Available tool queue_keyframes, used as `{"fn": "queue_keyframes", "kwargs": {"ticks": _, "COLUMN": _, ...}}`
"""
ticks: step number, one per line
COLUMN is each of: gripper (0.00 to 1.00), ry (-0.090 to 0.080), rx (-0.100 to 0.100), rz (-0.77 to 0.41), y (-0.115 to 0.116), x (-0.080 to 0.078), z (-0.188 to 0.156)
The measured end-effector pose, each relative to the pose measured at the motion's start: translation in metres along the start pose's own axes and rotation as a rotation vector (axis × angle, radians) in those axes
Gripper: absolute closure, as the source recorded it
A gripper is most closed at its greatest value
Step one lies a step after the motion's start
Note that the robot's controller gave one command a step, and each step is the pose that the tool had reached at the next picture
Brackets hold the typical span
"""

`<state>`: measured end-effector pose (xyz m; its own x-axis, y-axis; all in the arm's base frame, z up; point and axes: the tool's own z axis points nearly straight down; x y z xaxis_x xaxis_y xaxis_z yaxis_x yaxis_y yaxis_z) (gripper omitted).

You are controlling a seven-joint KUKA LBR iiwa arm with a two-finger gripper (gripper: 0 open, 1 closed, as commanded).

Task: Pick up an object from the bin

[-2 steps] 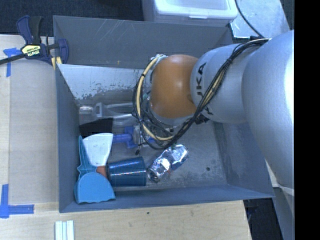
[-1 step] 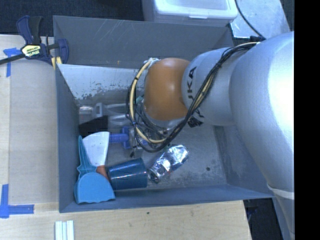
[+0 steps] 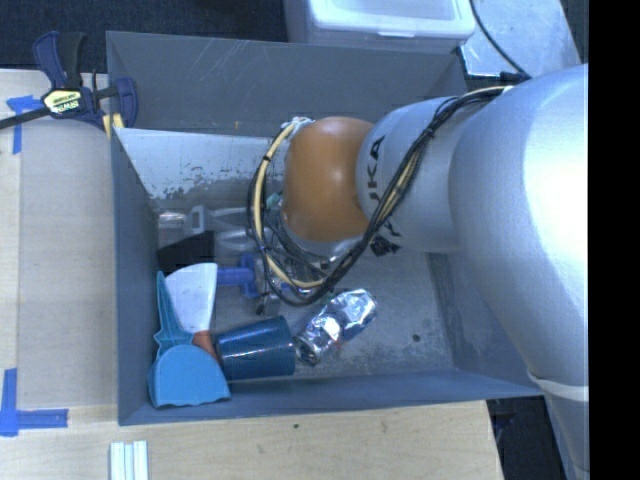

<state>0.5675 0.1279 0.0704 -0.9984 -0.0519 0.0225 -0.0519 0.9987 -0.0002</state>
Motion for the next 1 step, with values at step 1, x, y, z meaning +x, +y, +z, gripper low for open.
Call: {"fn": "queue_keyframes", "kwargs": {"ticks": 1, "gripper": 1.00, "ry": -0.004, "rx": 0.000, "rz": -0.015, "y": 0.0044, "x": -0.0062, "z": -0.0822}}
